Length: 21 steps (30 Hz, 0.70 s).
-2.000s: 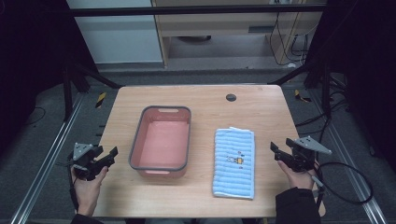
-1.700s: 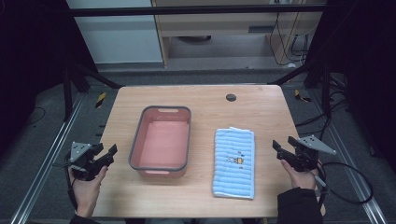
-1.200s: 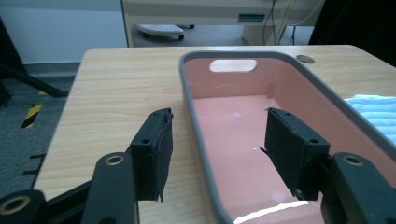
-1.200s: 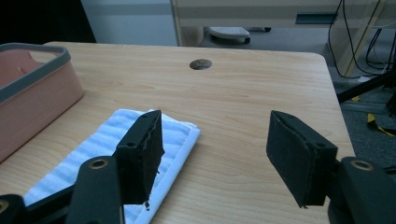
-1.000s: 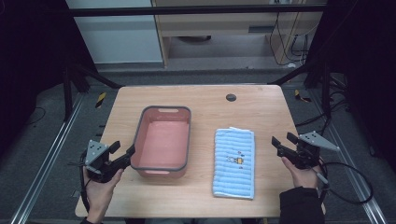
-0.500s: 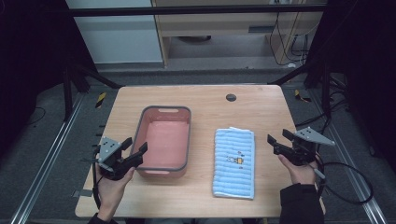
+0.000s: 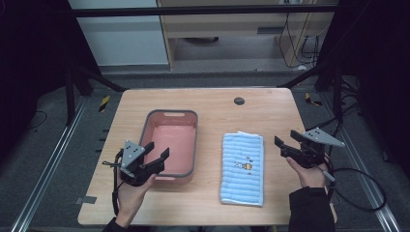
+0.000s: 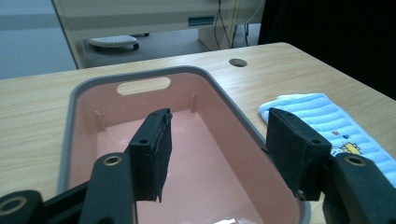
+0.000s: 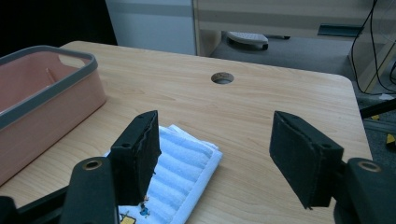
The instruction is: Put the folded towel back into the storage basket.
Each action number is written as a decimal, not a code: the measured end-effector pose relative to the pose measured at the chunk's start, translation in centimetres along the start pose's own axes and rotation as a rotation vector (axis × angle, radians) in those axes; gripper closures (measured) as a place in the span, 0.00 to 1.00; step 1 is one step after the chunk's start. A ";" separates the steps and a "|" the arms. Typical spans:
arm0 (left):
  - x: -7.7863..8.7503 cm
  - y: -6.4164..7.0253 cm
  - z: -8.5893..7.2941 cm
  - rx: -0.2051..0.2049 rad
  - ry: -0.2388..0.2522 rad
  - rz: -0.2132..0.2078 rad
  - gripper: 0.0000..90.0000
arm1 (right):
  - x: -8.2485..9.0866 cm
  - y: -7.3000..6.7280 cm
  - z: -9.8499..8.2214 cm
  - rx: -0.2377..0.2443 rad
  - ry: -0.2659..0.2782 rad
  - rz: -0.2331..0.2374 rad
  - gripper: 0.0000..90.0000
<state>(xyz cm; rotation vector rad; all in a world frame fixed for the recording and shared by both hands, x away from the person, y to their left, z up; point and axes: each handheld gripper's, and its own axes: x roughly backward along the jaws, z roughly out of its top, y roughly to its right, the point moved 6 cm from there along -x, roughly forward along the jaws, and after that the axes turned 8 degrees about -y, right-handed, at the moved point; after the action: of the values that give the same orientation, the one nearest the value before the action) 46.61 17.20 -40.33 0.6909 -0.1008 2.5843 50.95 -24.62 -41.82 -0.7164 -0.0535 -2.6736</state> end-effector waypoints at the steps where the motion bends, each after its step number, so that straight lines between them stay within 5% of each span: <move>1: -0.2 0.5 0.0 -0.005 0.001 -0.006 0.45 | -0.1 -0.1 0.1 0.000 -0.002 0.001 0.37; 21: -1.9 4.4 -0.1 -0.060 -0.020 -0.072 0.53 | -1.4 -0.5 0.7 0.021 -0.020 -0.001 0.42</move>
<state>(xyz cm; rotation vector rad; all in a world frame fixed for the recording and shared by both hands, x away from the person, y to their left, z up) 46.05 12.50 -41.20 0.6865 -0.1563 2.4960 52.20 -23.60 -41.90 -0.7364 -0.0875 -2.6635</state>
